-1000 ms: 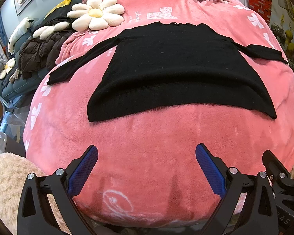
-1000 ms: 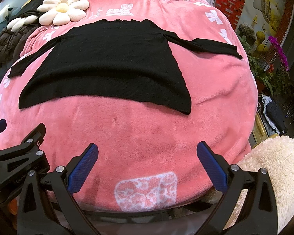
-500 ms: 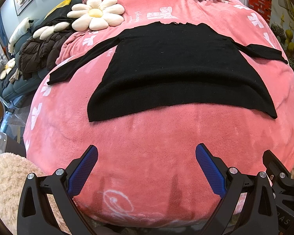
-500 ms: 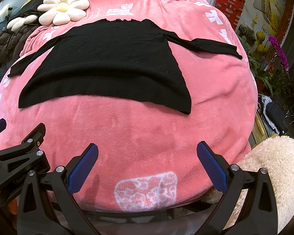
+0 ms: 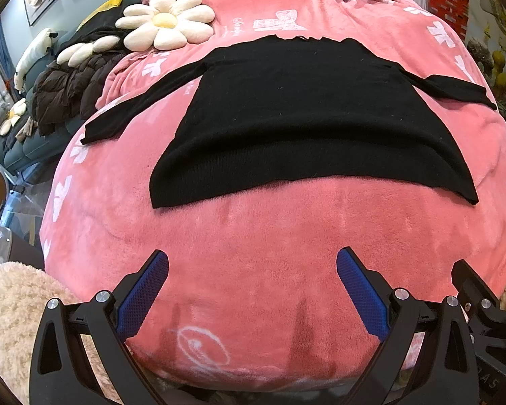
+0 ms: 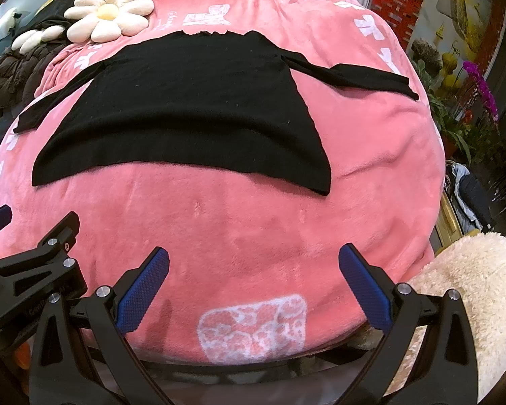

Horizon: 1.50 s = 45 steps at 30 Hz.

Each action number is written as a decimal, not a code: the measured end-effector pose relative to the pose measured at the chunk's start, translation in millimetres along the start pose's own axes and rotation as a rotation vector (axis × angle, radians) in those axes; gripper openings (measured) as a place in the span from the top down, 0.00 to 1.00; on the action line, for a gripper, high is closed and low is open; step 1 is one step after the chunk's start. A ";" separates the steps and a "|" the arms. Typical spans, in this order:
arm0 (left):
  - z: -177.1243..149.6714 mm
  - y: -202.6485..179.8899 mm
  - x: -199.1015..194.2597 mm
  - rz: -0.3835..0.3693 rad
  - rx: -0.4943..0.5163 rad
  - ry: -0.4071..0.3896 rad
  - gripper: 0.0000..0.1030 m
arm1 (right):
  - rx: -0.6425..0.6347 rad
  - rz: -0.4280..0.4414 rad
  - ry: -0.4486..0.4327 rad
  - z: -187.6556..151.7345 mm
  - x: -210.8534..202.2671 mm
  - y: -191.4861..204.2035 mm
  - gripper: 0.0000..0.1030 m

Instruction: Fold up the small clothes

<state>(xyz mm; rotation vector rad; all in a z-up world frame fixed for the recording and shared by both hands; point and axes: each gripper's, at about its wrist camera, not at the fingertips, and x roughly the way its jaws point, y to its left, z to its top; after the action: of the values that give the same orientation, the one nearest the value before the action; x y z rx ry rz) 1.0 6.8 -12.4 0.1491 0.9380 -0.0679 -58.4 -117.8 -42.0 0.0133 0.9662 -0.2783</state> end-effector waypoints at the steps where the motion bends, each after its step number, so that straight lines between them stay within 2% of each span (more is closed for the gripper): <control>1: -0.3 0.3 0.3 0.000 -0.002 0.002 0.06 | 0.001 0.001 0.002 0.5 0.1 0.1 0.04; 5: 0.9 0.8 1.1 -0.002 -0.007 0.007 0.06 | -0.003 0.005 0.008 1.9 2.1 0.8 0.04; 11: 6.6 18.3 -3.8 -0.078 -0.104 0.006 0.06 | 0.054 0.031 0.008 28.2 9.1 -25.5 0.04; 18: 10.7 25.2 -0.2 -0.135 -0.175 -0.010 0.06 | 0.228 -0.048 -0.023 118.2 49.3 -140.0 0.04; 22: 13.9 17.6 5.7 -0.156 -0.159 0.008 0.06 | 0.333 -0.103 -0.043 172.0 87.7 -224.6 0.04; 27: 13.8 3.5 20.7 -0.161 -0.107 0.052 0.06 | 0.493 -0.097 -0.041 222.4 147.6 -312.0 0.04; 34: 9.9 -12.8 45.3 -0.159 -0.047 0.113 0.06 | 0.648 -0.085 -0.001 254.2 231.2 -371.8 0.04; 38: 9.7 -12.7 56.2 -0.163 -0.055 0.146 0.06 | 0.737 -0.060 -0.023 255.5 254.7 -386.7 0.05; 39: 10.0 -11.4 59.2 -0.165 -0.061 0.158 0.06 | 0.747 -0.067 -0.036 256.8 258.1 -388.8 0.08; 41: 10.4 -8.6 64.7 -0.172 -0.079 0.181 0.06 | 0.748 -0.083 -0.048 260.9 262.4 -390.7 0.26; 42: 10.5 -7.4 66.2 -0.174 -0.085 0.187 0.06 | 0.755 -0.076 -0.060 263.3 263.4 -393.0 0.32; 44: 10.8 -6.7 67.1 -0.176 -0.089 0.186 0.06 | 0.768 -0.048 -0.082 268.8 262.2 -396.6 0.63; 45: 10.6 -6.7 67.4 -0.176 -0.087 0.187 0.06 | 0.769 -0.040 -0.088 270.8 260.0 -397.2 0.72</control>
<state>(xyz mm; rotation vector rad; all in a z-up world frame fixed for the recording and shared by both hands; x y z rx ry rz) 48.4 -1.1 -61.3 -0.0082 1.1377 -0.1782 205.0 -596.6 -54.1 0.6788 0.7246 -0.6682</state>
